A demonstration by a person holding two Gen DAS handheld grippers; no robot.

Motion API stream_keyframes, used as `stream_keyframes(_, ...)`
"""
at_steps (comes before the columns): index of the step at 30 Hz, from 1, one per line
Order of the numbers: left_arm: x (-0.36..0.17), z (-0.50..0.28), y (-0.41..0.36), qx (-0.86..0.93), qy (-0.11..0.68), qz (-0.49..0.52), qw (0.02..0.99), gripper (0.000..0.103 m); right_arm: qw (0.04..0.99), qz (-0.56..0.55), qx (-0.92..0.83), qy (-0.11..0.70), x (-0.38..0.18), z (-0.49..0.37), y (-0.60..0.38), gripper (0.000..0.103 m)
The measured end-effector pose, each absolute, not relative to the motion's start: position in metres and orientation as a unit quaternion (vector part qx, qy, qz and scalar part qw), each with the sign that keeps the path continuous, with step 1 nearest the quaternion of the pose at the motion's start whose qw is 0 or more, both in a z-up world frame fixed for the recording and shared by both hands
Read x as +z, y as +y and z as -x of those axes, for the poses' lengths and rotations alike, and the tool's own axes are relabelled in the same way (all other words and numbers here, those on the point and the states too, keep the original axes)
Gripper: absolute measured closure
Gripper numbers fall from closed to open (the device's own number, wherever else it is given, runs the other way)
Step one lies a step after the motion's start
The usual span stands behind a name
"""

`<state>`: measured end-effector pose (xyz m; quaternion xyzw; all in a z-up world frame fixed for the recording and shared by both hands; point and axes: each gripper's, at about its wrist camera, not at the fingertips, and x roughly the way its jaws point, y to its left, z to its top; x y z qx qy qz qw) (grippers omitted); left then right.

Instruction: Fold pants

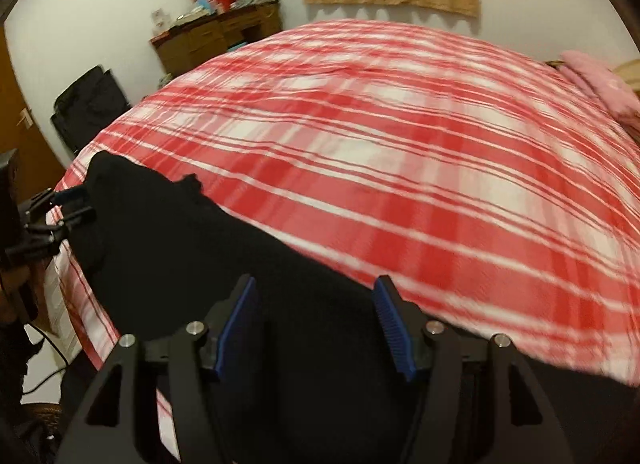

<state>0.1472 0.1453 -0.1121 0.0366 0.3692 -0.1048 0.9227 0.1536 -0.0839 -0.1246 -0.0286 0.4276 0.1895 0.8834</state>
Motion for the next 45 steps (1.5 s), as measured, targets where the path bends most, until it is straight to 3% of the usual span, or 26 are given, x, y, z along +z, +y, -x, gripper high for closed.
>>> stream_keyframes(11,-0.122,-0.158,0.016,-0.226,0.390,-0.072,0.890,0.024,0.928,-0.027,0.018,0.370,-0.089,-0.056,-0.263,0.039)
stream_keyframes(19,-0.119,-0.173,-0.026,-0.270,0.391,-0.089,0.875,0.024,0.909,-0.138,-0.103,0.379,-0.074,-0.051,-0.425,0.039)
stream_keyframes(25,-0.097,-0.188,-0.071,-0.374,0.366,-0.107,0.846,0.024,0.892,-0.191,-0.045,0.408,-0.092,-0.060,-0.441,0.039)
stream_keyframes(31,-0.116,-0.206,-0.121,-0.422,0.395,-0.135,0.805,0.024,0.896,-0.180,-0.028,0.406,-0.111,-0.046,-0.434,0.040)
stream_keyframes(32,-0.118,-0.208,-0.123,-0.424,0.396,-0.136,0.803,0.026,0.897,-0.180,-0.026,0.404,-0.111,-0.047,-0.437,0.041)
stream_keyframes(35,-0.120,-0.207,-0.126,-0.440,0.402,-0.137,0.791,0.049,0.895,-0.197,-0.015,0.400,-0.110,-0.043,-0.443,0.044)
stream_keyframes(38,-0.124,-0.202,-0.128,-0.443,0.405,-0.154,0.785,0.061,0.896,-0.197,-0.005,0.397,-0.110,-0.040,-0.444,0.050)
stream_keyframes(40,-0.130,-0.203,-0.132,-0.437,0.408,-0.163,0.784,0.074,0.898,-0.194,0.000,0.395,-0.110,-0.040,-0.443,0.052)
stream_keyframes(41,-0.131,-0.203,-0.131,-0.436,0.407,-0.165,0.786,0.084,0.898,-0.193,0.001,0.396,-0.111,-0.041,-0.442,0.055)
stream_keyframes(45,-0.130,-0.204,-0.128,-0.434,0.408,-0.157,0.788,0.097,0.901,-0.172,-0.003,0.398,-0.114,-0.044,-0.435,0.072)
